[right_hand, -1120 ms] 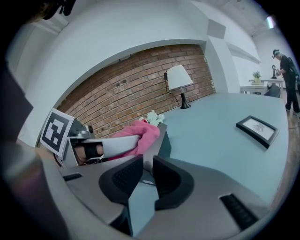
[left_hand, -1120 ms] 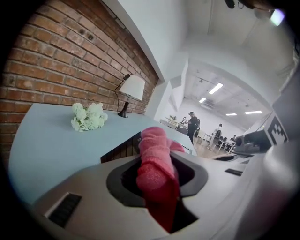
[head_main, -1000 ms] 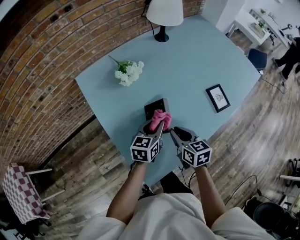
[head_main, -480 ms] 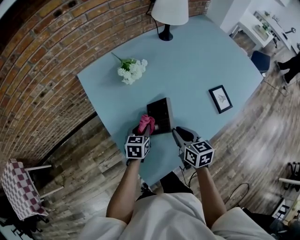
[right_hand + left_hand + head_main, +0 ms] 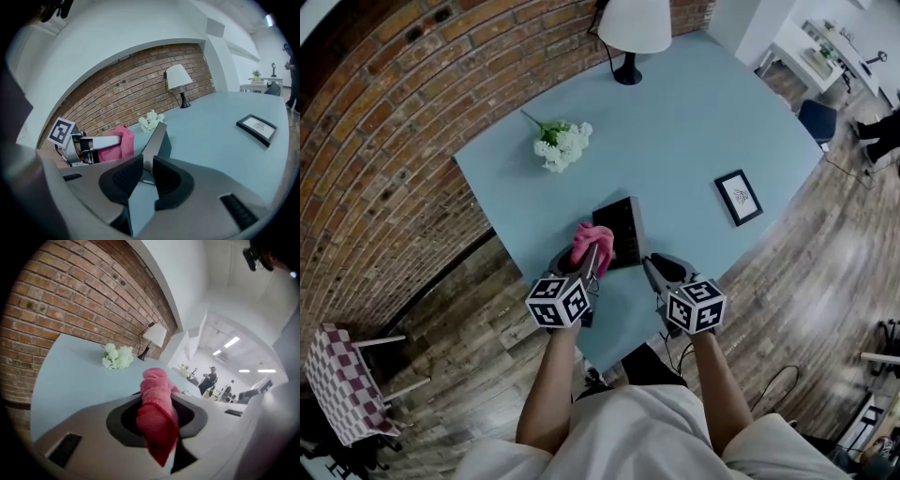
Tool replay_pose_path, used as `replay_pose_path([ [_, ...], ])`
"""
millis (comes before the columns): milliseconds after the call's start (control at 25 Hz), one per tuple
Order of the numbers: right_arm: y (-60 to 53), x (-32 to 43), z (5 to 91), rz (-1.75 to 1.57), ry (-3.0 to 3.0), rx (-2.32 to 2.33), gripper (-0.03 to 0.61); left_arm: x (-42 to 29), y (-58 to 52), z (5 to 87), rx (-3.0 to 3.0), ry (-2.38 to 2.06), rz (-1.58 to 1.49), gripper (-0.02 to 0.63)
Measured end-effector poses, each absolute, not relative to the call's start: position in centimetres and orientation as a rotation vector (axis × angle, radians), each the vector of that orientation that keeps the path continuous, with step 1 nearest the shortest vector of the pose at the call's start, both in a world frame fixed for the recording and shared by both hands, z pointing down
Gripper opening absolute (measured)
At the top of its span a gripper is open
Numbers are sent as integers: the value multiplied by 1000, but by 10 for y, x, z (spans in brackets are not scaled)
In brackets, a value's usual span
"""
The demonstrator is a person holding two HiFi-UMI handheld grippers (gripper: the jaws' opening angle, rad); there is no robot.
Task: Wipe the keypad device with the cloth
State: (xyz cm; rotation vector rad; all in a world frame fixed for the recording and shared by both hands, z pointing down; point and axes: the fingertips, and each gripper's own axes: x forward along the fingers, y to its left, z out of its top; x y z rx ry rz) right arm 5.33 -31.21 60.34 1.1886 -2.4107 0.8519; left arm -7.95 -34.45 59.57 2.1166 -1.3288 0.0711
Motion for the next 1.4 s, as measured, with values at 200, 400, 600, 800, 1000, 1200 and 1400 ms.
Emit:
replay_pose_path([
  [200, -309, 52, 599, 800, -2449, 1201, 89, -45, -338, 554, 2224, -1160, -26, 127],
  [400, -306, 59, 603, 807, -2450, 1227, 89, -10, -326, 559, 2272, -1061, 38, 127],
  [600, -304, 57, 611, 805, -2417, 1184, 89, 10, -316, 594, 2323, -1098, 291, 135],
  [800, -305, 57, 612, 815, -2423, 1163, 86, 4, -317, 605, 2295, -1119, 296, 144],
  [1000, -303, 56, 611, 813, -2424, 1154, 76, -17, -314, 624, 2259, -1181, 370, 144],
  [1200, -303, 55, 610, 822, -2421, 1163, 74, -44, -310, 651, 2174, -1224, 441, 144],
  [1400, -304, 56, 611, 812, -2417, 1175, 74, -61, -308, 670, 2134, -1230, 562, 143],
])
